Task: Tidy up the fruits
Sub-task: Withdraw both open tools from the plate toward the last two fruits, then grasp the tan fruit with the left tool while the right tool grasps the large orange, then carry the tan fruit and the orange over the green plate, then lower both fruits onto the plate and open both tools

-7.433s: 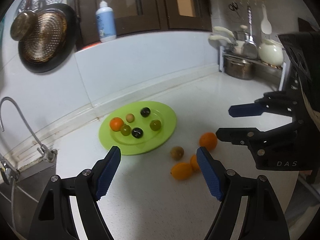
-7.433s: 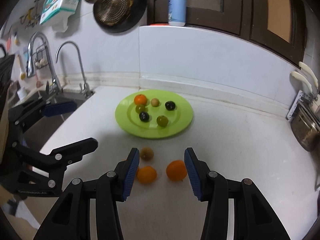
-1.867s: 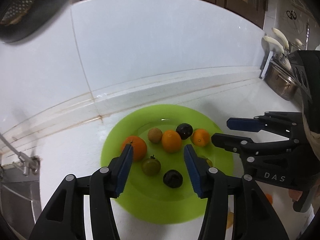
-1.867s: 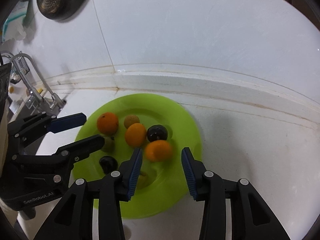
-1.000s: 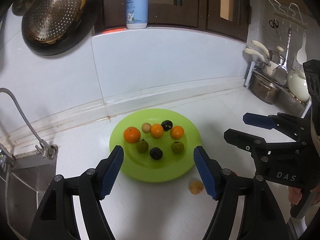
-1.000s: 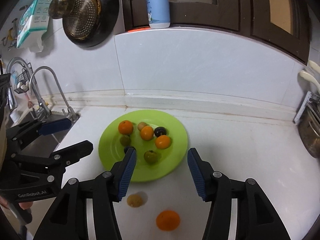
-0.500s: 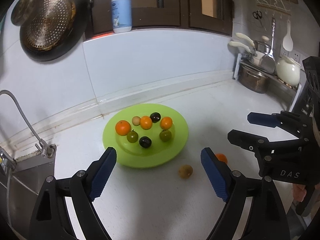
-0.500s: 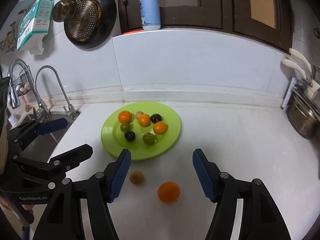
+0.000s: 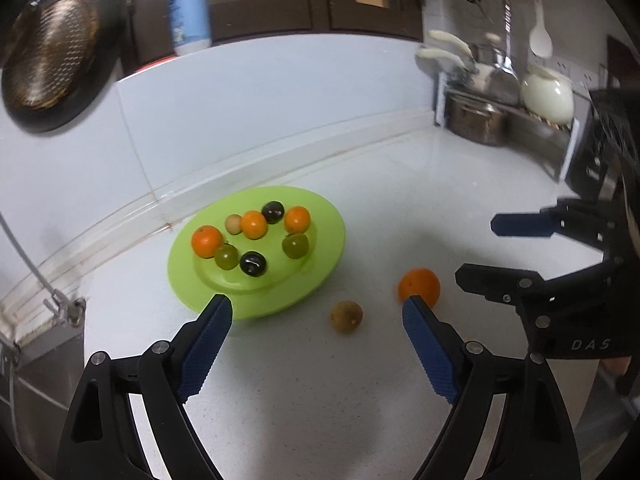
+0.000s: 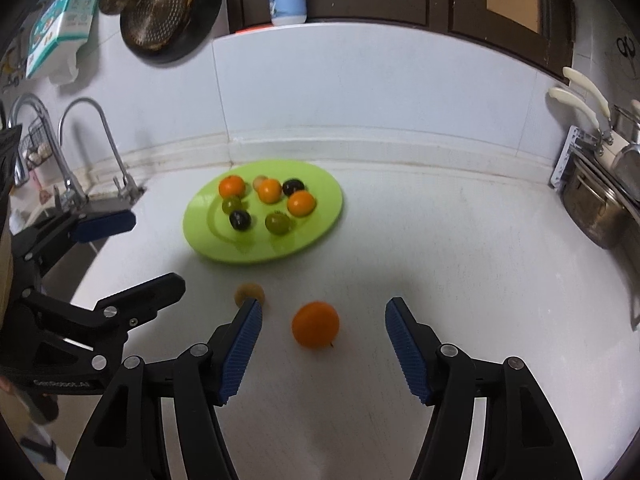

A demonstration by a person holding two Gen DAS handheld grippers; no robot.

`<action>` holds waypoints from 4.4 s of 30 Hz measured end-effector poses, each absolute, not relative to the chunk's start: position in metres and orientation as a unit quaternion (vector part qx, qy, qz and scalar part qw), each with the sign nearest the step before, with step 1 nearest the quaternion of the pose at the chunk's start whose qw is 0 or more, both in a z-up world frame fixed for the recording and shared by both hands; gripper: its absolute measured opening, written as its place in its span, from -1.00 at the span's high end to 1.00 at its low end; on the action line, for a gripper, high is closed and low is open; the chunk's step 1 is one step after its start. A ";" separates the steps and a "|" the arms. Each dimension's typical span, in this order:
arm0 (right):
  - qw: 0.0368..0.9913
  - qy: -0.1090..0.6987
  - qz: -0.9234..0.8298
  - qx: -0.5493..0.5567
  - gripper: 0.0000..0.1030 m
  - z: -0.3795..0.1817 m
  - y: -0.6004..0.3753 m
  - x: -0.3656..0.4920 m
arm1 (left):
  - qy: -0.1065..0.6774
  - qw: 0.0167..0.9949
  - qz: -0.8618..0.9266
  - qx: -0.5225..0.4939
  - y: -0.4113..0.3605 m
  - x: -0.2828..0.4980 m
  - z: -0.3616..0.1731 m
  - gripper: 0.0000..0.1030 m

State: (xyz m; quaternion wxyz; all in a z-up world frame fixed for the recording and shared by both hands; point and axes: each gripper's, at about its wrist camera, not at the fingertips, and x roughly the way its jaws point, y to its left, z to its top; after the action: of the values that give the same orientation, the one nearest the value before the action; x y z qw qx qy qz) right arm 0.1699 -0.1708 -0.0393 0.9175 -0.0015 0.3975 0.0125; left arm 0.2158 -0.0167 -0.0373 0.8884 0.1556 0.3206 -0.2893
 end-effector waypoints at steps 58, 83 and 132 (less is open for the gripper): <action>0.890 0.448 0.071 0.052 0.21 -0.091 -0.178 0.206 | 0.390 0.853 -0.324 0.125 -0.033 0.250 -0.074 0.45; 0.924 0.371 0.088 0.033 0.21 -0.027 -0.153 0.202 | 0.308 0.907 -0.273 0.085 0.011 0.223 -0.007 0.45; 0.912 0.392 0.120 0.000 0.21 -0.045 -0.125 0.338 | 0.381 0.895 -0.225 0.051 0.038 0.351 -0.048 0.45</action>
State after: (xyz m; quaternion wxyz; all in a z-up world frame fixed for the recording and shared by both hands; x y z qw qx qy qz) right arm 0.3376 -0.1249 -0.0448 0.9120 0.0002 0.3921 0.1200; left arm 0.3513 0.0381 -0.0476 0.8952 0.0510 0.3813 -0.2252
